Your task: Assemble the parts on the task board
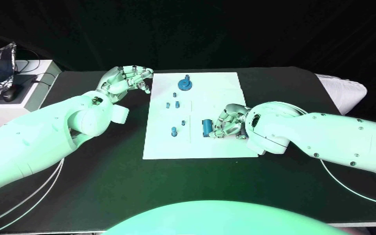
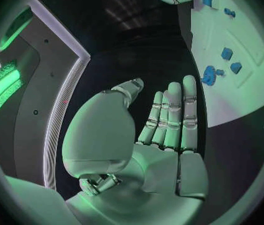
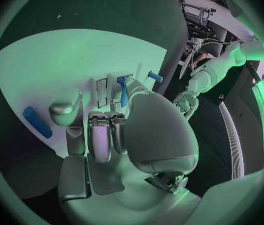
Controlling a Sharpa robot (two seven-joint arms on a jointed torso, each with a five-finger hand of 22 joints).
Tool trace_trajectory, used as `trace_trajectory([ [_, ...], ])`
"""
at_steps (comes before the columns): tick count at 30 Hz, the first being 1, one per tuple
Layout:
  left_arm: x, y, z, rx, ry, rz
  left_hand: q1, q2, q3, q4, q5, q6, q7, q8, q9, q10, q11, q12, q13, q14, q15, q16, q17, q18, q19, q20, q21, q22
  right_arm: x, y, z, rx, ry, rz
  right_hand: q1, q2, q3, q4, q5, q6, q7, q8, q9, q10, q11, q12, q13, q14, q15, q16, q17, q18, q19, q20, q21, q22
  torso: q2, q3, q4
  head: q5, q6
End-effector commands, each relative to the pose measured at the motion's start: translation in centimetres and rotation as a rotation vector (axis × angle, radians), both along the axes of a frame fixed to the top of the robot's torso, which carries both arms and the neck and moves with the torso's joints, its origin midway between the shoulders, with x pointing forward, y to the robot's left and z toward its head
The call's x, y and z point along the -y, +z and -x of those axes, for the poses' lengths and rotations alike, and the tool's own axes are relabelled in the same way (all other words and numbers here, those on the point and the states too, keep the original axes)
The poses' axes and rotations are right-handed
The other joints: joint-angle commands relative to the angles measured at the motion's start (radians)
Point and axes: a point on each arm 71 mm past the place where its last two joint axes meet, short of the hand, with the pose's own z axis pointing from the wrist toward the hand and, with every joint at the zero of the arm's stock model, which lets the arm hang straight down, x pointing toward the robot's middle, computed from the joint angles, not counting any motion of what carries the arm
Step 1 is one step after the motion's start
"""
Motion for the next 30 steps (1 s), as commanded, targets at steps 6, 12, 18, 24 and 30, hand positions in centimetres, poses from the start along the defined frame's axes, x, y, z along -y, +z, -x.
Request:
trace_trajectory([
  [6,0.2,0.0,0.0,0.002,-0.020,0.006,0.006,0.011,-0.005,0.001,-0.001,-0.006,0.003,0.001,-0.001,-0.007,0.001,-0.006,-0.001,0.001,-0.001,0.006,-0.001,0.006,0.008,0.002,-0.007,-0.002,0.1,0.2,0.1,0.022,0.004,-0.018,-0.024,-0.038,-0.006,0.006,-0.041,-0.002,0.004,0.007,0.004,0.103,-0.002,0.005,0.263,0.102,-0.004,0.000,0.239,-0.008,-0.002,-0.006,-0.007,-0.001,0.000,0.0006,-0.0001,0.000,0.000],
  [12,0.2,-0.1,0.1,0.001,-0.020,0.005,0.006,0.011,-0.005,0.001,-0.001,-0.006,0.003,0.001,-0.001,-0.007,0.001,-0.006,-0.001,0.001,-0.001,0.006,-0.001,0.006,0.008,0.002,-0.007,-0.002,0.7,0.7,0.3,0.046,-0.022,-0.080,-0.085,-0.071,-0.060,0.009,-0.127,-0.017,0.016,0.011,0.005,0.096,0.009,-0.008,0.254,0.101,0.005,-0.002,0.234,-0.005,-0.006,0.001,-0.027,-0.006,0.000,0.0013,-0.0007,0.002,0.001],
  [18,0.2,-0.1,0.1,0.000,-0.019,0.004,0.006,0.011,-0.005,0.001,-0.001,-0.006,0.003,0.001,-0.001,-0.007,0.001,-0.006,-0.001,0.001,-0.001,0.006,-0.001,0.006,0.008,0.002,-0.007,-0.002,1.4,1.3,0.4,0.062,-0.038,-0.126,-0.127,-0.060,-0.152,0.011,-0.114,-0.024,0.018,0.016,0.007,0.095,0.011,-0.010,0.253,0.101,0.008,-0.001,0.235,-0.005,-0.004,0.005,-0.030,-0.003,0.000,0.0015,-0.0019,0.002,0.004],
  [24,0.2,-0.1,0.1,0.000,-0.019,0.003,0.006,0.011,-0.005,0.001,-0.001,-0.006,0.003,0.001,-0.001,-0.007,0.001,-0.006,-0.001,0.001,-0.001,0.006,-0.001,0.006,0.008,0.002,-0.007,-0.002,2.5,2.1,0.3,0.073,-0.050,-0.132,-0.129,-0.038,-0.164,0.010,-0.109,-0.021,0.016,0.021,0.008,0.097,0.010,-0.006,0.255,0.102,0.007,-0.001,0.236,-0.005,-0.003,0.004,-0.029,0.000,0.000,0.0009,-0.0005,-0.001,0.007],
  [30,0.3,-0.2,0.1,0.001,-0.020,0.005,0.009,0.012,-0.007,0.002,-0.001,-0.007,0.003,0.001,-0.002,-0.008,0.002,-0.006,-0.001,0.001,-0.001,0.006,-0.001,0.006,0.008,0.002,-0.008,-0.003,5.0,2.9,-0.8,0.085,-0.079,-0.096,-0.041,0.013,-0.128,0.004,-0.102,-0.063,0.030,-0.020,-0.016,0.097,0.020,-0.006,0.255,0.103,0.013,0.001,0.241,-0.007,0.002,0.007,-0.024,0.010,-0.002,-0.0002,-0.0024,-0.004,0.012],
])
